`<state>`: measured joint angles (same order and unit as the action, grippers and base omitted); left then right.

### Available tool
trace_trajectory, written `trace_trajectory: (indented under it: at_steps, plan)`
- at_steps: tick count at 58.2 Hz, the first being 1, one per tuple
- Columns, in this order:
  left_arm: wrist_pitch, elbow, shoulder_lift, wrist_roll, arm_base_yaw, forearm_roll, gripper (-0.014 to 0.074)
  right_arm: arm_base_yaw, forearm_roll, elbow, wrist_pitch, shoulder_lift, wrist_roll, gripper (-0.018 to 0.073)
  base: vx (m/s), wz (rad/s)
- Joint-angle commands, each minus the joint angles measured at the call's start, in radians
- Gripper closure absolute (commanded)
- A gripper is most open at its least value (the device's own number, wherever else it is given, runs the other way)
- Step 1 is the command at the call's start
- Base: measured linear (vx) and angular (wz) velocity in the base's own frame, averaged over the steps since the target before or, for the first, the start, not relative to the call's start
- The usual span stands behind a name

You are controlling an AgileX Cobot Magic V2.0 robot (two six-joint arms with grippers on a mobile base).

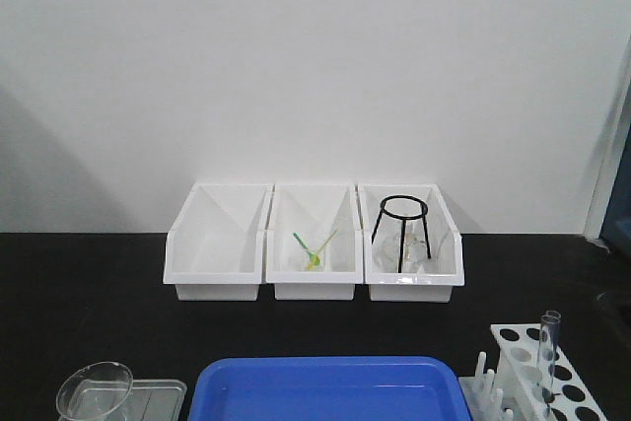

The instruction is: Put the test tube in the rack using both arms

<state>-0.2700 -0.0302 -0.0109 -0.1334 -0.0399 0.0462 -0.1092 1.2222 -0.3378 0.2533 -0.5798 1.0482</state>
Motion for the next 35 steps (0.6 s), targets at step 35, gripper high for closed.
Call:
trace_trajectory:
  at_steps: [35]
  plan:
    - [0.080, 0.026, -0.015, -0.001, 0.002, 0.002, 0.0603, 0.058, -0.512, 0.136, -0.013, 0.122, -0.456, 0.0571, 0.00, 0.00]
